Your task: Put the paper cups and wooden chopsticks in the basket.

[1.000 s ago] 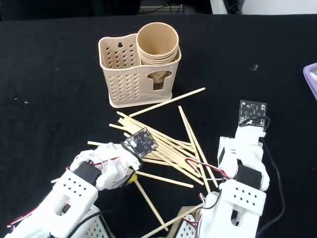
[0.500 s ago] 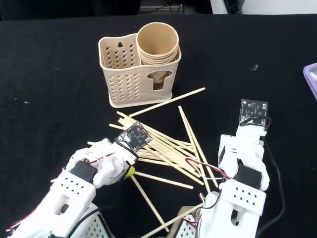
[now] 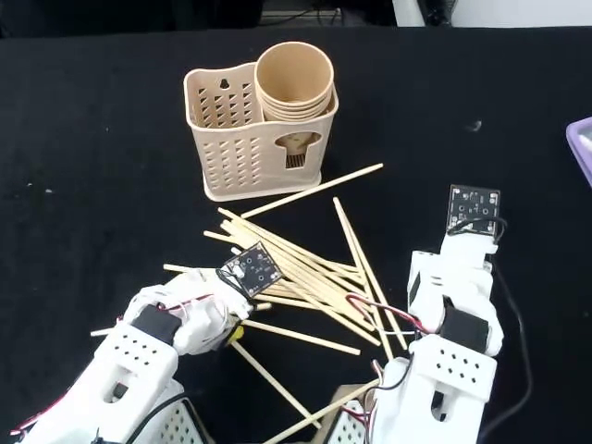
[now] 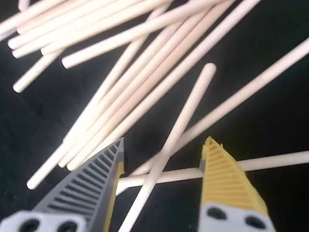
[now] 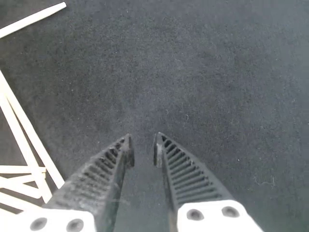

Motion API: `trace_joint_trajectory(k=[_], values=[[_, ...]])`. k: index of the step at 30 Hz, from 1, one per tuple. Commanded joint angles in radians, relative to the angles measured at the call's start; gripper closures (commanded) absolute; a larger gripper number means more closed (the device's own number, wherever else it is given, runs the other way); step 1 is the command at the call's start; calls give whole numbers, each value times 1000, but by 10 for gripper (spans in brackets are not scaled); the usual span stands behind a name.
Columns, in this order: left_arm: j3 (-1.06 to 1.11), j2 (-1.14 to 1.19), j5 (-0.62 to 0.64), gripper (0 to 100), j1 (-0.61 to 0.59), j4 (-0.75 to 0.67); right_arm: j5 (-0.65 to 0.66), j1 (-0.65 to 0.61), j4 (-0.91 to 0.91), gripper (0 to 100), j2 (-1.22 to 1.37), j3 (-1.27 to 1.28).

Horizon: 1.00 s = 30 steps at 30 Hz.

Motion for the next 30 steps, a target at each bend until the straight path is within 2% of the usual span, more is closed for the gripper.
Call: trace_joint_trajectory(k=[1,5,13,17,20,23,27,30], values=[[-105,6,-17,743,-5,103,-2,-12,-20,910,4,-24],[-102,6,-80,744,-7,169,-2,-11,-20,910,4,-24],[-171,-6,-80,744,-7,213,-2,-9,-21,910,4,-24],[-225,-6,-91,741,5,354,0,-11,-21,910,4,-24],[-209,-5,-193,743,-5,404,0,-12,-23,909,4,-24],[-136,-6,-219,744,-5,374,0,-12,-25,909,4,-24],[-51,-6,-218,744,-7,265,0,-12,-25,909,4,-24],[-28,-6,-146,744,-25,158,0,-12,-25,909,4,-24]])
